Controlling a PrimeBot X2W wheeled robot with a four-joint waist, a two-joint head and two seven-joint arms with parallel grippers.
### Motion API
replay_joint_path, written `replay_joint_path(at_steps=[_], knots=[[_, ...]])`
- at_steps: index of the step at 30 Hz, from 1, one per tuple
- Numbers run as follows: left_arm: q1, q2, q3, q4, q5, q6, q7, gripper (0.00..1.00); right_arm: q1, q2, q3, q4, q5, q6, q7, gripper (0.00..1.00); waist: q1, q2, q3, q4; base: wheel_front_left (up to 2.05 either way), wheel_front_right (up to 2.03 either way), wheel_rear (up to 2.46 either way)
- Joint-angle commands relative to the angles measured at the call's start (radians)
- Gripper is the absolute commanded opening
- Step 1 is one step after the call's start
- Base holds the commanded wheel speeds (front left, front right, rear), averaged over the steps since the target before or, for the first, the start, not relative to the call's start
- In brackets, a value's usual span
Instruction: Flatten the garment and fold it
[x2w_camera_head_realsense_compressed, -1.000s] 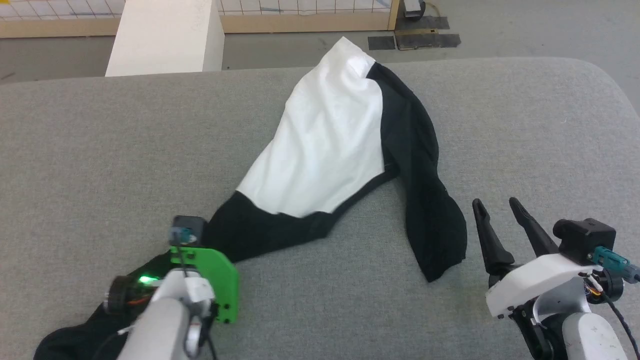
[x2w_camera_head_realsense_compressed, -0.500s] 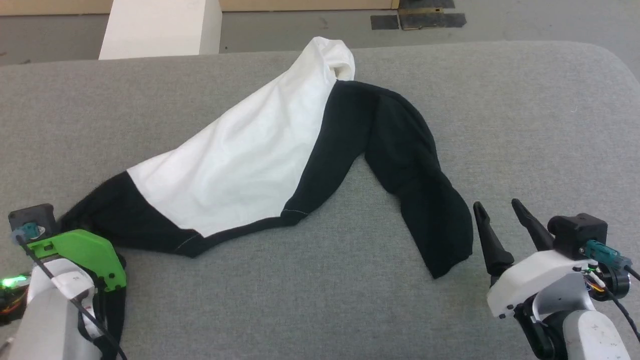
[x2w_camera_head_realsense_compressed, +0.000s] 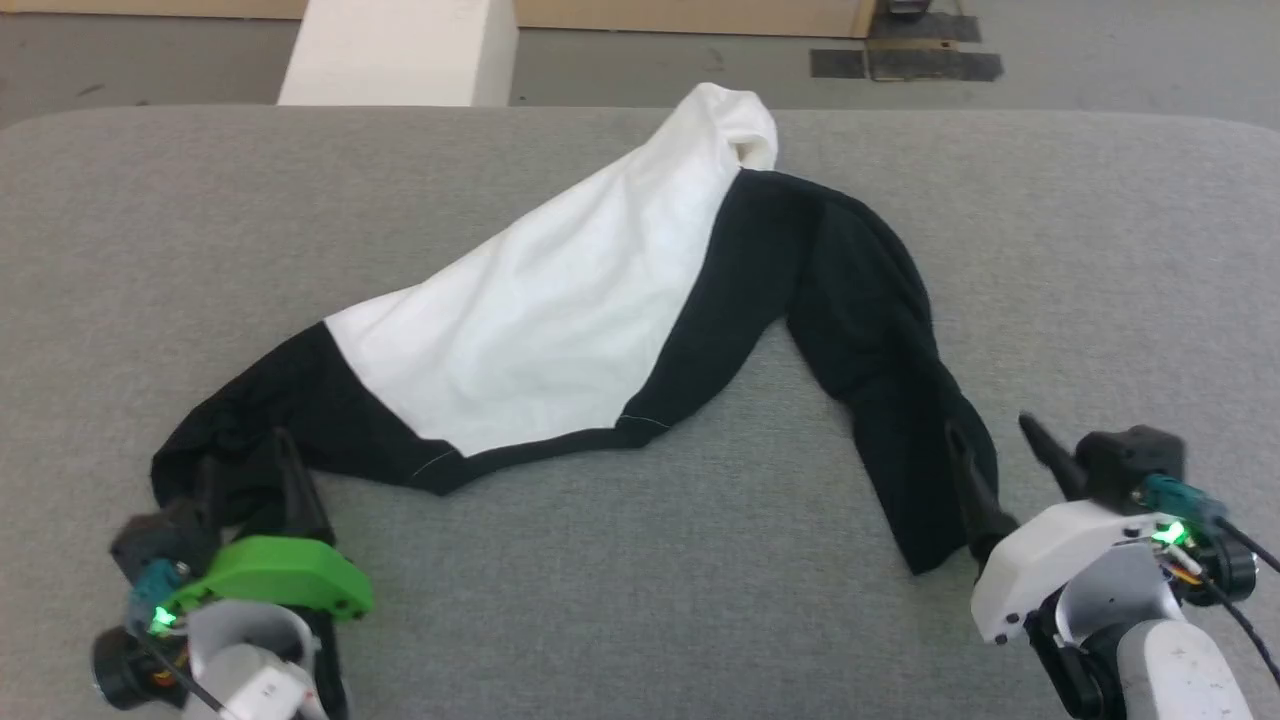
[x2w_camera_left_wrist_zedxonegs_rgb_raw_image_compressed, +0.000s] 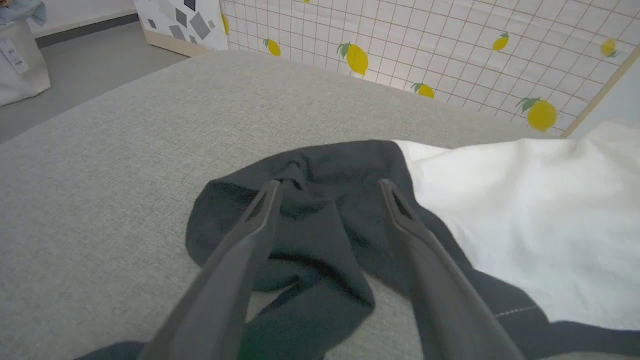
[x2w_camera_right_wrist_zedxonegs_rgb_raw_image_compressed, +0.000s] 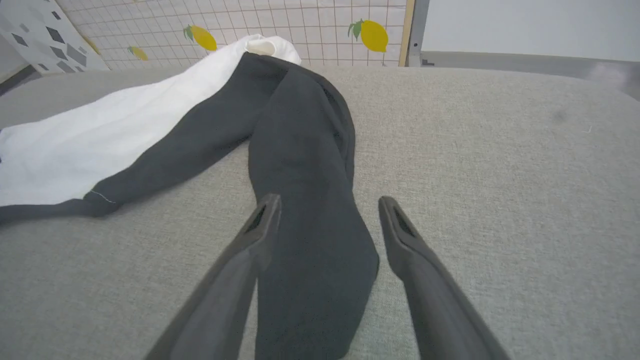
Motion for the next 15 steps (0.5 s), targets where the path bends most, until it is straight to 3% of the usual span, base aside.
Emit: replay_joint_path(at_steps=[1, 10, 11, 13, 15], knots=[[0.021, -0.012, -0.007, -0.02, -0.003, -0.006, -0.013, 1.0, -0.016, 0.0, -0.005, 0.026, -0.021, -0.001, 0.028, 1.0, 0.0, 0.0109, -0.007, 0.03, 0.0, 0.0, 0.0], [0.032, -0.054, -0.044, -0.081, 0.022, -0.035, -0.028, 1.0, -0.105, 0.0, -0.064, 0.23, -0.152, -0.001, 0.283, 1.0, 0.0, 0.0109, 0.015, 0.089, 0.0, 0.0, 0.0], [0.03, -0.057, -0.045, -0.084, 0.024, -0.037, -0.028, 1.0, -0.113, 0.0, -0.067, 0.25, -0.169, -0.001, 0.326, 0.56, 0.0, 0.0109, 0.018, 0.092, 0.0, 0.0, 0.0], [0.027, -0.061, -0.046, -0.087, 0.028, -0.041, -0.028, 1.0, -0.131, -0.001, -0.08, 0.259, -0.2, -0.001, 0.361, 0.0, 0.0, 0.0109, 0.023, 0.096, 0.0, 0.0, 0.0], [0.024, -0.064, -0.044, -0.086, 0.03, -0.044, -0.028, 1.0, -0.14, -0.011, -0.099, 0.257, -0.232, -0.001, 0.383, 0.0, 0.0, 0.0109, 0.026, 0.099, 0.0, 0.0, 0.0]])
